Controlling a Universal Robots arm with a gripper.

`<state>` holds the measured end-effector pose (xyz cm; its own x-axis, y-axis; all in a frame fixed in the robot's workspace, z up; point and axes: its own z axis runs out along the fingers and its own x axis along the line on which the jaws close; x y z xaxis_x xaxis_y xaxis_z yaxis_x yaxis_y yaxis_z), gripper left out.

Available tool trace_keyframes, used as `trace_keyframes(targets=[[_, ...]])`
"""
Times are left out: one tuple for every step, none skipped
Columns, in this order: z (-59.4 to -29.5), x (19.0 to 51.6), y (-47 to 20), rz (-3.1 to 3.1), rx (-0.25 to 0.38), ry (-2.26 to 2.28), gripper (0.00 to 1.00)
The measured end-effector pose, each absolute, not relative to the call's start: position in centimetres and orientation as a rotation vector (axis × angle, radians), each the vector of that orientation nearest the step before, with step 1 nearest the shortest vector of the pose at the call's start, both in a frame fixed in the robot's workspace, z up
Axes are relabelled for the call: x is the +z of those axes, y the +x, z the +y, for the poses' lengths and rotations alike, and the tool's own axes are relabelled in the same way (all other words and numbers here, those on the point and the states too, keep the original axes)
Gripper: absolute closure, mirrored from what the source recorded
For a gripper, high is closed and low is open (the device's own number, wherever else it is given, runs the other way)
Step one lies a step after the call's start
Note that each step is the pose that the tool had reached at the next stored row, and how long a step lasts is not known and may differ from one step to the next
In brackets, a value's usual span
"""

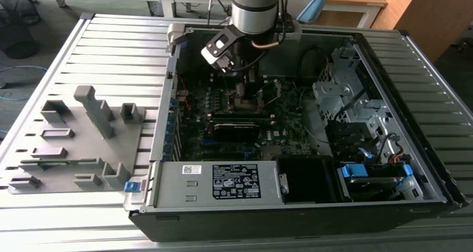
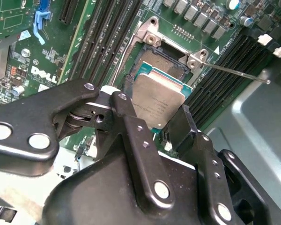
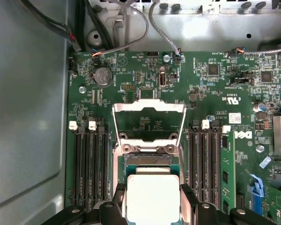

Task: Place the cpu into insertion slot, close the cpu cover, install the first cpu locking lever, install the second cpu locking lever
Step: 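Place the cpu into insertion slot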

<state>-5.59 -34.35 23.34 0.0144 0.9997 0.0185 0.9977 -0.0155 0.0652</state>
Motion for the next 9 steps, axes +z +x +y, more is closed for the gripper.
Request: trace_keyframes(targets=[[-34.4,23.2,-5.6,2.180,0.092,2.213,0.46],[-34.4,23.0,-5.6,2.180,0.092,2.213,0.46],[-34.4,22.8,-5.6,2.180,0.092,2.213,0.46],[-34.4,22.6,-5.6,2.180,0.092,2.213,0.46],[-34.4,22.4,-5.6,2.180,0.091,2.213,0.46],[-34.4,22.3,-5.6,2.181,0.091,2.213,0.46],[-34.4,22.2,-5.6,2.182,0.092,2.211,0.46],[-34.4,22.1,-5.6,2.184,0.092,2.210,0.46],[-34.4,22.0,-5.6,2.185,0.092,2.209,0.46]])
